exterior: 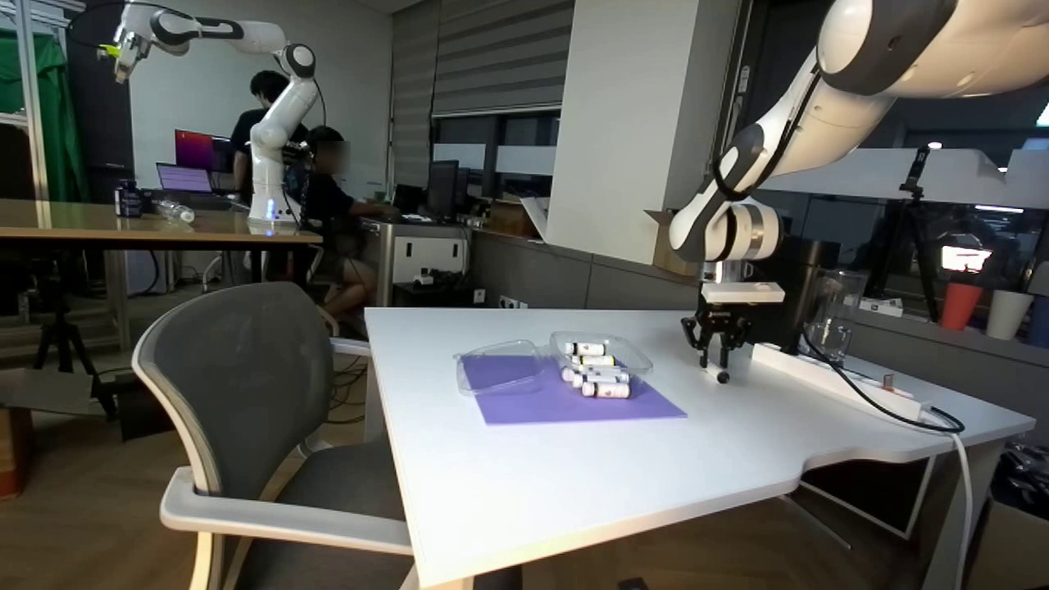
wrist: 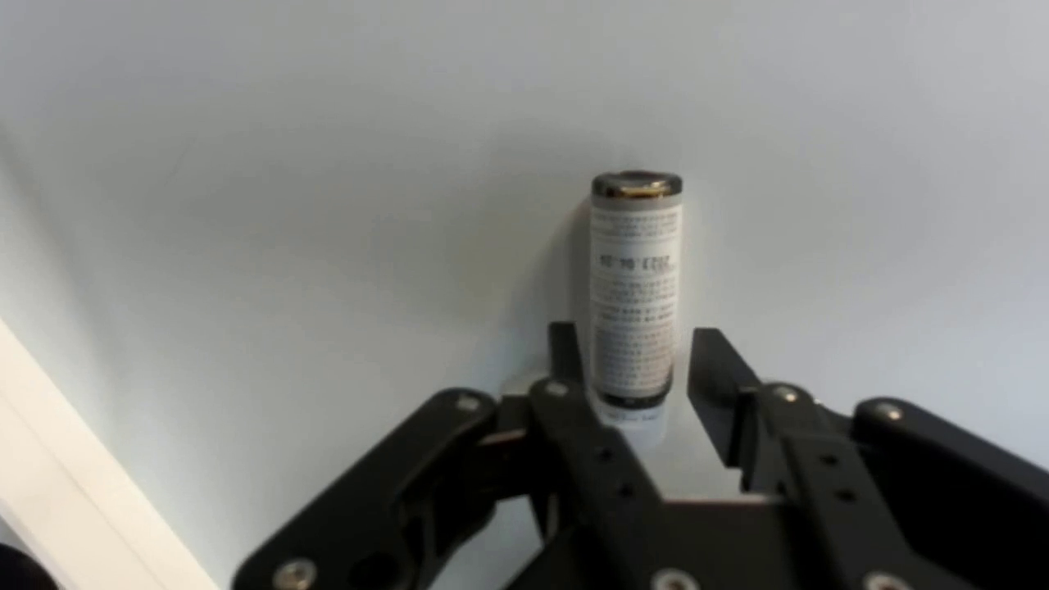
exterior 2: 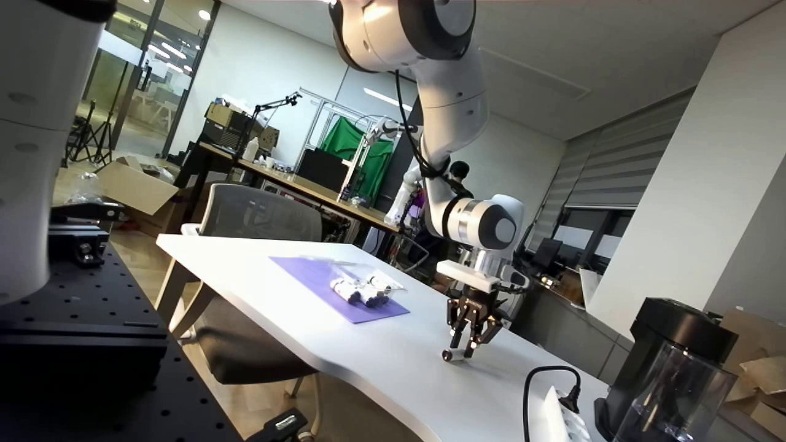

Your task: Remove one bottle from the clear box

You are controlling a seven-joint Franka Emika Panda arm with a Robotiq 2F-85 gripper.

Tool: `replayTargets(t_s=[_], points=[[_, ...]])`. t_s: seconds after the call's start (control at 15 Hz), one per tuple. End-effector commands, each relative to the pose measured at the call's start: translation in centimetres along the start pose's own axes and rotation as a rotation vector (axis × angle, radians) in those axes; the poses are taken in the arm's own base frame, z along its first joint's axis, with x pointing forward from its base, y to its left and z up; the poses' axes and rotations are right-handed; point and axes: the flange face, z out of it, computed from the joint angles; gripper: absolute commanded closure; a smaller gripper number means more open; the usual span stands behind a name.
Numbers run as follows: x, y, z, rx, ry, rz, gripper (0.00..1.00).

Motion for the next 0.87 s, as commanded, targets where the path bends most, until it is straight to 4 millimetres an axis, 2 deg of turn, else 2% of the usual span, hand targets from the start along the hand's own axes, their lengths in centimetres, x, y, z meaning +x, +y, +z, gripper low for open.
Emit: replayTargets(t_s=[0.0,0.27,0.47,0.53,0.67,0.8], points=[[0.9,-0.2,-2.7,-0.025,0.003,0.008,0.29],[1.3,-0.1,-7.2,-0.008,-0.029,0.011,0.02],[0.8,0.2,-10.3,-0.009,-0.101,0.047,0.00],[1.1,0.1,-8.2,-0.001,-0.058,0.005,0.00],[0.9,0.3,-9.8,0.000,-0.086,0.013,0.00],[0.9,0.3,-10.0,0.000,-0.089,0.016,0.00]])
